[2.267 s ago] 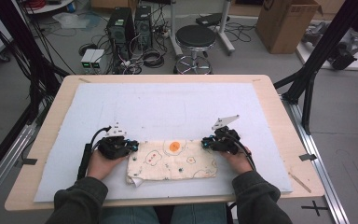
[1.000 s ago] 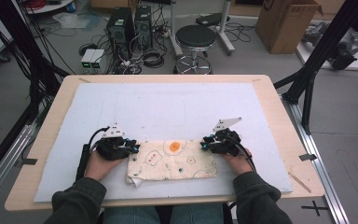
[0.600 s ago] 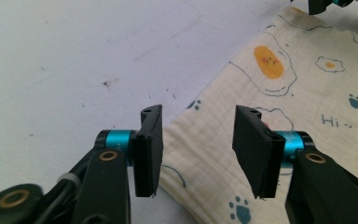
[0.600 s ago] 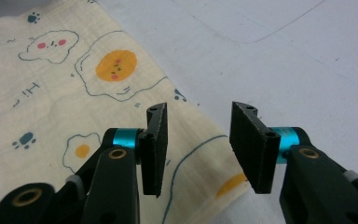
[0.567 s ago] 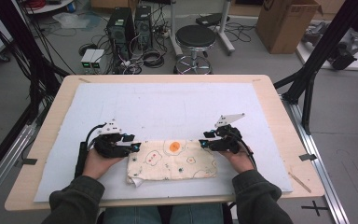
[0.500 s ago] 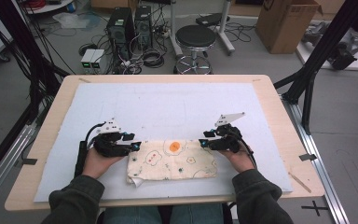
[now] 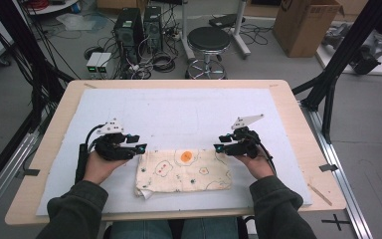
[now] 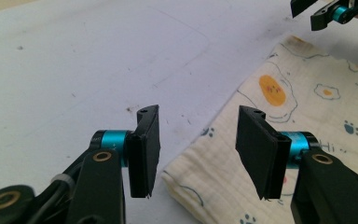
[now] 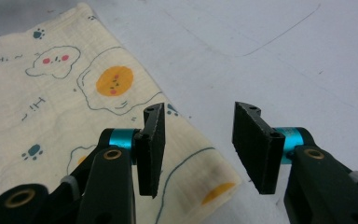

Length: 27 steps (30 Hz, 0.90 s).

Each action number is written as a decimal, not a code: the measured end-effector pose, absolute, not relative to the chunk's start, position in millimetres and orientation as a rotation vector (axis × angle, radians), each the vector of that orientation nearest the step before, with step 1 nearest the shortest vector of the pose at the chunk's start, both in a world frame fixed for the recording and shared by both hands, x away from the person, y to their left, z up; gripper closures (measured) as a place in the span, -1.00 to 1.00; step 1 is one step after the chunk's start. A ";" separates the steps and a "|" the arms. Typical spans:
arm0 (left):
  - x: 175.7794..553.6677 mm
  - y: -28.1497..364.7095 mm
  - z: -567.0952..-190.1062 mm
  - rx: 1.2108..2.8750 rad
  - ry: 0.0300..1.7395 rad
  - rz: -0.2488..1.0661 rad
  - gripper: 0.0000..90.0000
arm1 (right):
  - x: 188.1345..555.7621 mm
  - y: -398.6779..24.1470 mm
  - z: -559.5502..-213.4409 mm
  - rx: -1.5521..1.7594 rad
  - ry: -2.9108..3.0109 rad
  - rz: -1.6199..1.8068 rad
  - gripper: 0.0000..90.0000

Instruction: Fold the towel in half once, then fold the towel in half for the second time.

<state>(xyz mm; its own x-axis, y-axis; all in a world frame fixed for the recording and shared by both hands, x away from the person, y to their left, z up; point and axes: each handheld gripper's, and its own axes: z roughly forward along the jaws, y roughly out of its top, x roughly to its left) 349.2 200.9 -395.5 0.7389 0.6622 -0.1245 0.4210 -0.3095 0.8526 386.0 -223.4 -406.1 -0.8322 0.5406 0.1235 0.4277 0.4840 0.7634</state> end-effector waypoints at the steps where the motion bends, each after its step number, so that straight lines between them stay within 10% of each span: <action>1: 350.4 201.4 -395.4 1.944 0.826 0.307 0.11 | 387.7 -224.0 -405.5 0.851 2.584 1.272 0.20; 27: 374.4 198.7 -430.8 2.069 0.927 0.221 0.24 | 405.6 -227.7 -425.4 0.956 2.675 1.157 0.28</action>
